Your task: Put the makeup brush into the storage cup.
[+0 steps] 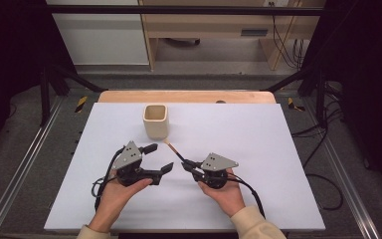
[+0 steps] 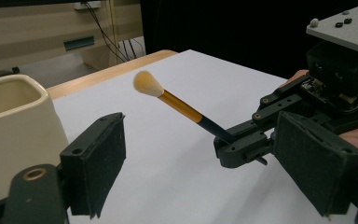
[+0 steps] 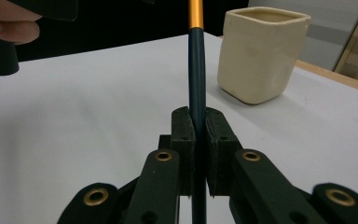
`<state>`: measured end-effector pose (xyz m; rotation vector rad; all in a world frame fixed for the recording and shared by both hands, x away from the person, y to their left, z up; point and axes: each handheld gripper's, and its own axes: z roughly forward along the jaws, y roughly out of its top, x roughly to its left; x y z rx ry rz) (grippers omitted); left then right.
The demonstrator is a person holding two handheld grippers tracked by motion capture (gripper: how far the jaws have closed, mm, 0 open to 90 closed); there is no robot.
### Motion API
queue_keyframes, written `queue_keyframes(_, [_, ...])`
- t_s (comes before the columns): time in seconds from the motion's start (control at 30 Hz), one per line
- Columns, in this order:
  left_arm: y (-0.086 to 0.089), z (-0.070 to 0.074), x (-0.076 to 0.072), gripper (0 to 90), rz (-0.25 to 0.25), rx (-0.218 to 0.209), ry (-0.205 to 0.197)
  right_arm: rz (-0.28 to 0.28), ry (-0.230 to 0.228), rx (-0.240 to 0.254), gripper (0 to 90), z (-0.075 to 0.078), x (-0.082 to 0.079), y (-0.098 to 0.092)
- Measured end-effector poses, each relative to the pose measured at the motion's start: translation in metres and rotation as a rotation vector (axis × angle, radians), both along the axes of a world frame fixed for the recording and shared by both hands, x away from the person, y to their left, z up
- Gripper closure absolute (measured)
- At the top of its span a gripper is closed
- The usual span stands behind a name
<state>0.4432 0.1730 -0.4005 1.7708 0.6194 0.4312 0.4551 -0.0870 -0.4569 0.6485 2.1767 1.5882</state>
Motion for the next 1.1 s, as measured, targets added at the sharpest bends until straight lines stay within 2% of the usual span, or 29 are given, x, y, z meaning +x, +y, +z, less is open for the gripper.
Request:
queue_keyframes(0.13, [-0.003,0.001,-0.001,18.4,0.005,0.001,0.006,-0.006,0.003,0.013,84.1,0.000,0.000,0.001])
queue_keyframes(0.27, [-0.005,0.001,-0.001,25.0,0.010,0.001,0.022,-0.005,0.008,0.035,84.1,0.000,0.001,0.002])
queue_keyframes(0.33, [-0.007,0.001,0.001,26.0,0.022,0.007,0.041,-0.006,0.014,0.042,84.1,0.000,0.001,0.003])
queue_keyframes(0.37, [-0.009,0.000,0.003,29.2,0.028,0.016,0.053,-0.004,0.018,0.047,84.1,0.000,0.001,0.003])
queue_keyframes(0.47, [-0.011,-0.001,0.004,33.7,0.037,0.019,0.059,-0.002,0.018,0.046,84.1,0.000,0.001,0.004])
queue_keyframes(0.63, [-0.016,-0.005,0.009,42.2,0.038,0.004,0.106,0.004,0.012,0.051,84.1,0.001,0.000,0.005])
queue_keyframes(0.7, [-0.018,-0.006,0.013,45.1,0.042,-0.017,0.121,0.007,0.012,0.048,84.1,0.001,0.000,0.006])
queue_keyframes(0.87, [-0.021,-0.006,0.015,49.5,0.042,-0.026,0.130,0.010,0.015,0.044,84.1,0.000,0.000,0.007])
queue_keyframes(1.1, [-0.022,-0.008,0.019,57.2,0.056,-0.053,0.176,0.016,0.015,0.043,84.0,0.000,-0.001,0.009])
